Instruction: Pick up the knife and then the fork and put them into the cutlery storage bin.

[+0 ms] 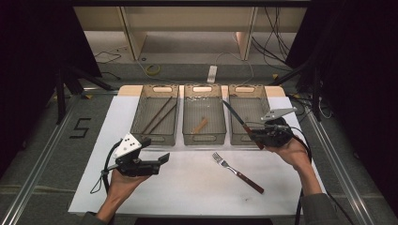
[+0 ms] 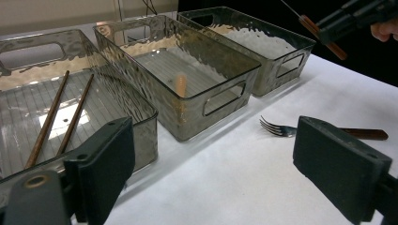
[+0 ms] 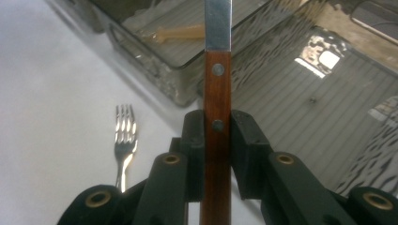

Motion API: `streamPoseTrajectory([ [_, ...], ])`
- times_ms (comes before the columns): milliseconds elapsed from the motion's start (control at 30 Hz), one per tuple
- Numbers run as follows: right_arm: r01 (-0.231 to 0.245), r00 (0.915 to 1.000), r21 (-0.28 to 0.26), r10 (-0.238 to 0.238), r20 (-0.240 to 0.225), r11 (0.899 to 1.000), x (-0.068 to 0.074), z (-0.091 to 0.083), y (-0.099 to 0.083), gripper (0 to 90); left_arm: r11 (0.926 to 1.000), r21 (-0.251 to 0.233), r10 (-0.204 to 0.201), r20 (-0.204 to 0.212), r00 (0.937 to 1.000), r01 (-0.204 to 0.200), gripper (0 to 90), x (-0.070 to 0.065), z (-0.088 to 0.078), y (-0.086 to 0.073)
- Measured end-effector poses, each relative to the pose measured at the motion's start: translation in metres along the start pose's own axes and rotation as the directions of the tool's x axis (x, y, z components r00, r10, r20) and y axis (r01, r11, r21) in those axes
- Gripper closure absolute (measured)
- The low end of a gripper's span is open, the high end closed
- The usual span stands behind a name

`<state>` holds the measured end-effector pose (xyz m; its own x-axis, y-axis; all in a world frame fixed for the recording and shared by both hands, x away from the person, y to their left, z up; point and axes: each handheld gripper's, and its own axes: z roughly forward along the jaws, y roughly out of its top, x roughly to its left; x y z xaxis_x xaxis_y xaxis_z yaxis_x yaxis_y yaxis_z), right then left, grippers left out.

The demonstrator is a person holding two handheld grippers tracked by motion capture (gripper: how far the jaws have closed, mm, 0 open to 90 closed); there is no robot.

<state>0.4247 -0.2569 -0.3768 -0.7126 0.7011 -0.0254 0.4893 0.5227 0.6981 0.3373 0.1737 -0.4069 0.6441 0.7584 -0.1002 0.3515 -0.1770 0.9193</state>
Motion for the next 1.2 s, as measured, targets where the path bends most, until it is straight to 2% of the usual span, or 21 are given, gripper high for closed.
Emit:
streamPoseTrajectory([
  [233,-0.041,0.9982,-0.006,0.041,0.043,0.999,-0.015,0.003,0.010,76.9,1.0000,-0.003,0.002,-0.003,1.0000,-0.002,13.0,0.000,0.000,0.000],
  [433,-0.079,0.9931,-0.009,0.080,0.086,0.997,-0.028,0.006,0.019,76.9,1.0000,-0.005,0.005,-0.005,1.0000,-0.005,13.0,0.000,0.000,0.000],
  [600,-0.106,0.9887,-0.010,0.107,0.106,0.994,-0.034,0.011,0.027,76.8,0.9999,-0.012,-0.001,-0.008,1.0000,0.001,13.0,-0.001,0.000,0.000],
  [933,-0.185,0.9749,0.000,0.183,0.126,0.983,-0.048,0.025,0.034,76.8,0.9997,-0.023,0.001,-0.011,0.9999,-0.001,13.0,0.000,-0.002,0.001],
  [1067,-0.218,0.9666,0.006,0.215,0.140,0.976,-0.054,0.033,0.034,76.8,0.9997,-0.025,0.003,-0.010,0.9999,-0.003,13.0,-0.001,-0.002,0.001],
  [1200,-0.243,0.9596,0.031,0.235,0.155,0.970,-0.059,0.041,0.033,76.7,0.9997,-0.026,0.001,-0.010,0.9999,-0.002,13.0,0.000,-0.002,0.001],
])
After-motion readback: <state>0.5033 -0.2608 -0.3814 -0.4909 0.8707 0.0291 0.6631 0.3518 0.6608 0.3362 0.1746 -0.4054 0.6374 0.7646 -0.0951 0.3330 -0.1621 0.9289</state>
